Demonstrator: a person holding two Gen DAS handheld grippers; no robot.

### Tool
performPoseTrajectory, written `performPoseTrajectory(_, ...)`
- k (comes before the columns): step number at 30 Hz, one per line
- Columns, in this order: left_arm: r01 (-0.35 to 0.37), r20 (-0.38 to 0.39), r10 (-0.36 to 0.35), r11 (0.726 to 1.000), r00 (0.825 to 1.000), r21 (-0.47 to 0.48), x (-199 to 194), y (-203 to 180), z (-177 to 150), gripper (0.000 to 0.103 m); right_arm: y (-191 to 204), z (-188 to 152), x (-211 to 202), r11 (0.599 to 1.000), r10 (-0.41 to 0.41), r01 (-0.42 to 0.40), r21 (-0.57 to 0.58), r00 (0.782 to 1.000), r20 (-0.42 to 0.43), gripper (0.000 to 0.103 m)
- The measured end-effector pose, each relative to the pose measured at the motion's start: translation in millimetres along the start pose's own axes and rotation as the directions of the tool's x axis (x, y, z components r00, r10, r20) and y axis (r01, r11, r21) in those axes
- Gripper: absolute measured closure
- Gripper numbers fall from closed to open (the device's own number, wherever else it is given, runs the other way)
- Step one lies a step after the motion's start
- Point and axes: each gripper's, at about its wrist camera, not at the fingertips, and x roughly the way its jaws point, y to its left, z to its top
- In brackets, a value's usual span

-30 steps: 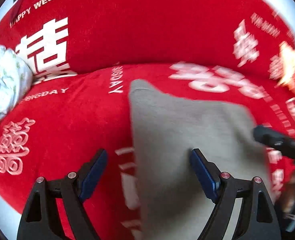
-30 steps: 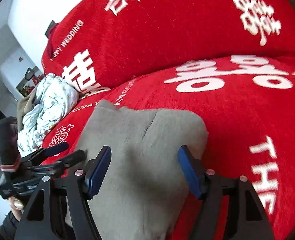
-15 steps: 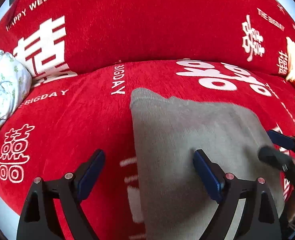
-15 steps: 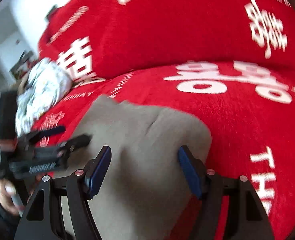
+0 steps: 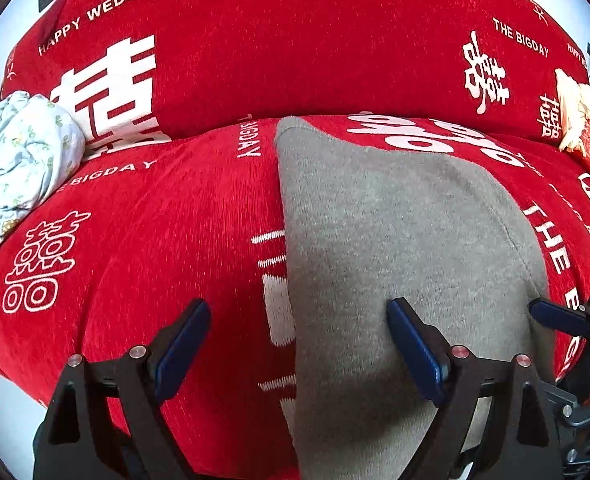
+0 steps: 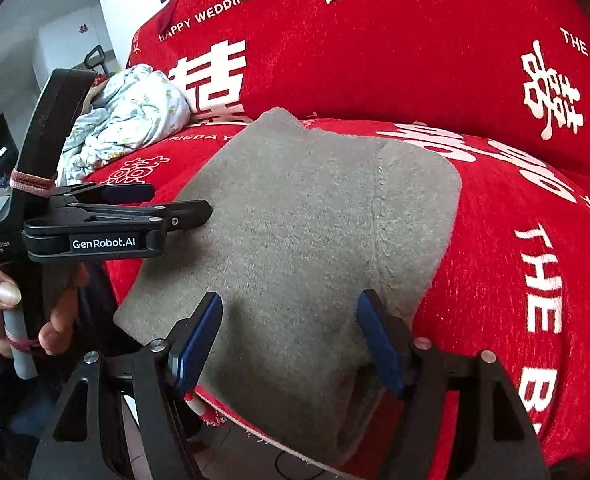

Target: Fold small clothes

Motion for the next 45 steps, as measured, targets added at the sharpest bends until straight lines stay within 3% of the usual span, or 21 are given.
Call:
performPoseTrajectory(7,0.012,0.009,-0.012,1.0,1.0,0.004,-18,-1,-15,0.012,7,-10,-11,0.999,-0.032,0.031,-0.034,0.999,-0.022,0.03)
performPoseTrajectory(11,0.009,0.016,-0.009,1.0,1.0,0.015,-27,-4,-18,0.012,-8,16,-20,0.998,-0.062,0.061,0.017,0.998,0.031,0.029)
performPoseTrajectory(17,-0.018,-0.029,0.019,0.999,0.999,0.037,-16,-10,-31,0.012,-39,60,22,0.989,-0.049,0.058,0.135,0.996,-0.07,0.029)
performPoseTrajectory(21,0.01,-0.066,-0.011,1.0,0.998,-0.002,-7,-4,-37,0.011,-35,68,49,0.992,-0.075,0.086,0.092,0.991,-0.114,0.019)
performPoseTrajectory(26,0.021,-0.057,-0.022,1.0,0.998,-0.013,-11,-2,-37,0.012,-26,68,46,0.987,-0.144,0.152,0.053,0.98,-0.135,0.019)
performPoseTrajectory(29,0.017,-0.002,-0.017,1.0,1.0,-0.014,-26,-2,-37,0.012,-13,59,24,0.985,-0.163,0.166,0.037,0.983,-0.082,0.018)
performPoseTrajectory(31,-0.024,0.003,0.024,1.0,1.0,-0.004,-26,-3,-35,0.012,-3,51,15,0.985,-0.173,0.174,0.001,0.984,-0.051,0.018)
performPoseTrajectory(34,-0.061,-0.038,0.061,0.998,0.997,0.002,-16,-4,-36,0.012,9,33,23,0.988,-0.151,0.147,-0.045,0.983,-0.103,0.018)
performPoseTrajectory(38,-0.061,-0.032,0.061,0.998,0.998,-0.011,-19,-2,-36,0.012,20,25,25,0.971,-0.217,0.203,-0.129,0.971,-0.101,0.018)
performPoseTrajectory(41,-0.098,0.037,0.098,0.995,0.994,0.002,-35,-4,-34,0.011,27,26,-2,0.971,-0.211,0.207,-0.117,0.977,-0.02,0.018)
performPoseTrajectory(45,-0.036,0.072,0.035,0.999,0.997,0.004,-50,-7,-28,0.011,37,22,-25,0.949,-0.272,0.277,-0.153,0.961,0.057,0.018)
